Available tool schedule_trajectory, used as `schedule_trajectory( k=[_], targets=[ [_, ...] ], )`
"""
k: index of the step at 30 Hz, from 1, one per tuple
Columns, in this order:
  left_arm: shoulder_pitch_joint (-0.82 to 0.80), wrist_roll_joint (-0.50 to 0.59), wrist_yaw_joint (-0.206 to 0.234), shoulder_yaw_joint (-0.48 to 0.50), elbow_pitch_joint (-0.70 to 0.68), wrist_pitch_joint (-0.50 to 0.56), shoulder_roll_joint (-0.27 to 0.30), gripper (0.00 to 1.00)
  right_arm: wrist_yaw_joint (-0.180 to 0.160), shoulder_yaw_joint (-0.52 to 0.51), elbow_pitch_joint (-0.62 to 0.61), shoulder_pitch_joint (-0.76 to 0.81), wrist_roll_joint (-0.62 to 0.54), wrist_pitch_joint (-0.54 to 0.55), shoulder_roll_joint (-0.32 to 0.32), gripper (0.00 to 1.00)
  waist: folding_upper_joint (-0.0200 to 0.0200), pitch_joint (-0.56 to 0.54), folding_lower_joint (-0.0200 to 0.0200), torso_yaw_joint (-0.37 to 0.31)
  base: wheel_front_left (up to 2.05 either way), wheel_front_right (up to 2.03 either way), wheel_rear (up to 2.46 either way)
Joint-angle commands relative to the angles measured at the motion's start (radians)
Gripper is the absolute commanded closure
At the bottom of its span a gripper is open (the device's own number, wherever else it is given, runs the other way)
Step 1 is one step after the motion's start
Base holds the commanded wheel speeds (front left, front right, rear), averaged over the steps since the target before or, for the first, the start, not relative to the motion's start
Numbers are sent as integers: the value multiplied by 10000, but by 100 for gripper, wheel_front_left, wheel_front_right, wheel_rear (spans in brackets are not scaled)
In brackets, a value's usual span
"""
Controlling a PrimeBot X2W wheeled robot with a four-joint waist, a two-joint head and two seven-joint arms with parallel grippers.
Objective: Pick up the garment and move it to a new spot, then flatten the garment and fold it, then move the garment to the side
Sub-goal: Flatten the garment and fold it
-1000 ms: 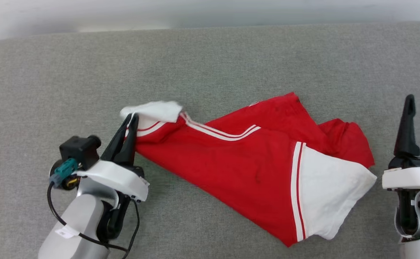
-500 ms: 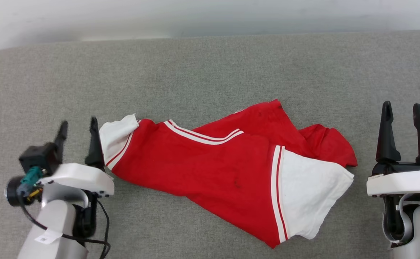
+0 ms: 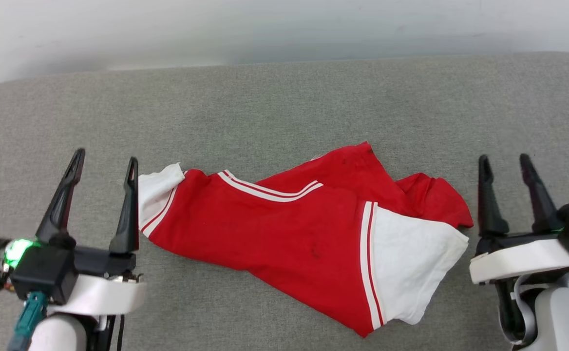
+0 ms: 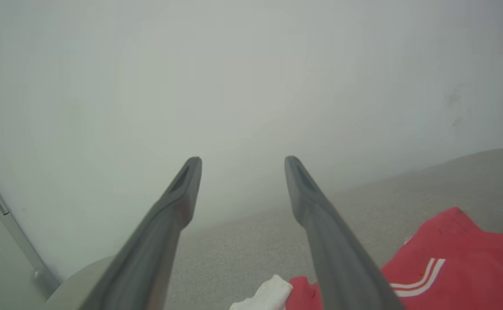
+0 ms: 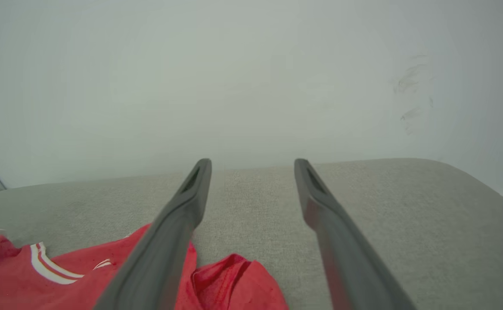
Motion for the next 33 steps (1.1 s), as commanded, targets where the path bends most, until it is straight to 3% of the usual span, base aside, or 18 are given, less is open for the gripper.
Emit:
schedule_trajectory(
  k=[1,4,7,9,10,12,15,19,24,32,33],
  targets=[
    [203,88,56,103,-160,-21,-100,0,-3,78,-62,179,-154,126,13,0,-1,-11,0,-48,0,0,0],
    [609,166,137,327,-379,-21,-359,0,-3,240,-238,374,-373,787,-101,0,-1,0,0,-102,0,0,0],
    [762,203,65,491,-467,-21,-516,0,-3,608,-537,678,-374,2413,-397,0,-1,27,0,-115,0,0,0],
    [759,237,0,561,-489,-22,-587,0,-3,890,-868,929,-133,4049,-627,0,-1,87,0,-139,0,0,0],
    [580,282,-104,620,-516,-23,-680,0,-3,1149,-1610,1343,145,6703,-1049,0,-1,242,0,-134,0,0,0],
    [426,294,-183,626,-523,-23,-726,0,-3,1301,-2182,1637,381,8248,-1285,0,-1,366,0,-105,0,0,0],
    [270,331,-273,602,-520,-23,-829,0,-3,999,-2853,1727,473,9544,-1353,0,-1,581,0,-42,0,0,0],
    [78,384,-382,532,-469,-23,-963,0,-3,873,-2833,1585,474,10352,-1037,0,-1,855,0,140,0,0,0],
    [-77,389,-458,536,-419,-21,-1025,0,-3,942,-2342,1404,632,10587,-811,0,-1,1043,0,390,0,0,0],
    [-225,430,-587,612,-393,-21,-1129,0,11,1742,-1016,1246,498,10529,-996,0,-1,1325,0,792,0,0,0],
    [-231,440,-599,616,-380,-23,-1140,0,11,1825,-804,1259,478,10547,-999,10,-1,1339,0,816,0,0,0]
  ],
)
